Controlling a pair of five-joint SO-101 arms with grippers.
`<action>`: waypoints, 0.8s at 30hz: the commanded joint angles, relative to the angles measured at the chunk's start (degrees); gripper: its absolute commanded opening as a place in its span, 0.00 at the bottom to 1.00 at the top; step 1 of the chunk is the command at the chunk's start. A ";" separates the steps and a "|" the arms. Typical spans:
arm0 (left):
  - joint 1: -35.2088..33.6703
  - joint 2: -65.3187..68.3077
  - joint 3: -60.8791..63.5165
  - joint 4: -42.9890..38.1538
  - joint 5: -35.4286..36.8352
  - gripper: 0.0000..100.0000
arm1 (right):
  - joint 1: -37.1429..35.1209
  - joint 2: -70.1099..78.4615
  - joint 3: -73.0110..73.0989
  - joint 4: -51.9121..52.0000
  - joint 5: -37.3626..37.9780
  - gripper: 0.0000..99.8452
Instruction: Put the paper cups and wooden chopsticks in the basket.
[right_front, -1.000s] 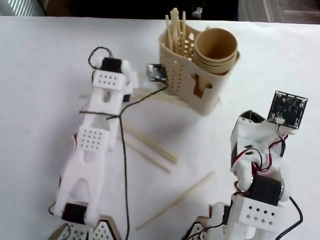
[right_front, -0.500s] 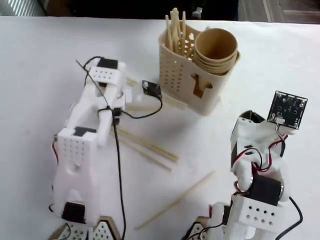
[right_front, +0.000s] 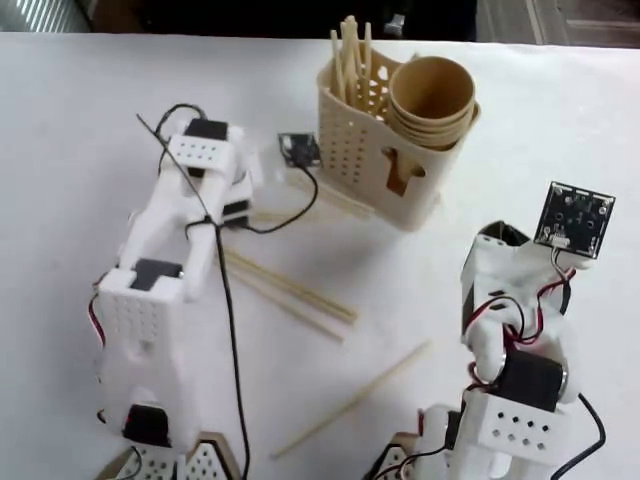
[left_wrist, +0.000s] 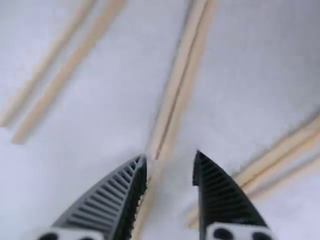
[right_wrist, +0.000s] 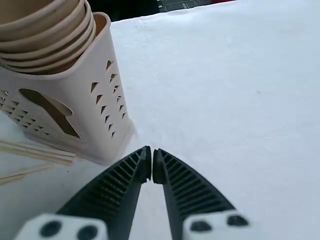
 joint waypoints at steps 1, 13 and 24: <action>0.04 -3.03 -0.88 -3.60 1.32 0.20 | 0.57 -0.92 -0.44 -0.57 0.00 0.02; 1.10 20.18 -26.73 8.26 0.53 0.16 | 0.57 -0.92 -0.44 -0.57 0.00 0.02; 1.89 33.71 -50.46 26.37 -7.74 0.02 | 0.57 -0.92 -0.44 -0.57 0.00 0.02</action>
